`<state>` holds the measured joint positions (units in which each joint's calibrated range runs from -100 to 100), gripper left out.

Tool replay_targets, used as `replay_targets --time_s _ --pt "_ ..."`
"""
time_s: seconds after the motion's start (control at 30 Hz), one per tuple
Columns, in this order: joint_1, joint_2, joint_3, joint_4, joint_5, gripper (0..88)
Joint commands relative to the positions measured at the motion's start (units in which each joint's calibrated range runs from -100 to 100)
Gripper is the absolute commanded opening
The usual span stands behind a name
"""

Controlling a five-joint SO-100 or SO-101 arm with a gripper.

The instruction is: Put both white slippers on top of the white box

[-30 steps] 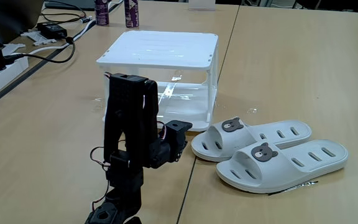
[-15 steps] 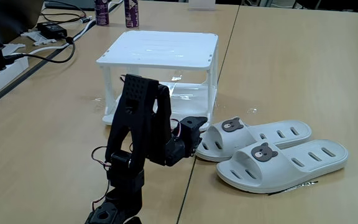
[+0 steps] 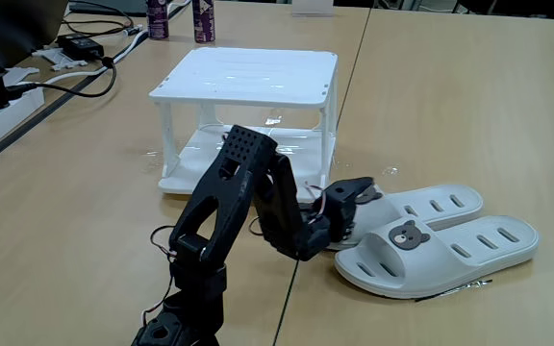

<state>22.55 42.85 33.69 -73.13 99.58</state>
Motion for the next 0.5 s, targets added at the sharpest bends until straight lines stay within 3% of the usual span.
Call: replay_targets --time_s 0.0,0.33,0.47 --pt "0.32 0.95 -11.09 2.73 0.42 26.0" --pt "0.48 10.46 -26.25 6.96 0.42 25.0" --pt "0.56 12.39 -29.59 6.96 0.42 16.2"
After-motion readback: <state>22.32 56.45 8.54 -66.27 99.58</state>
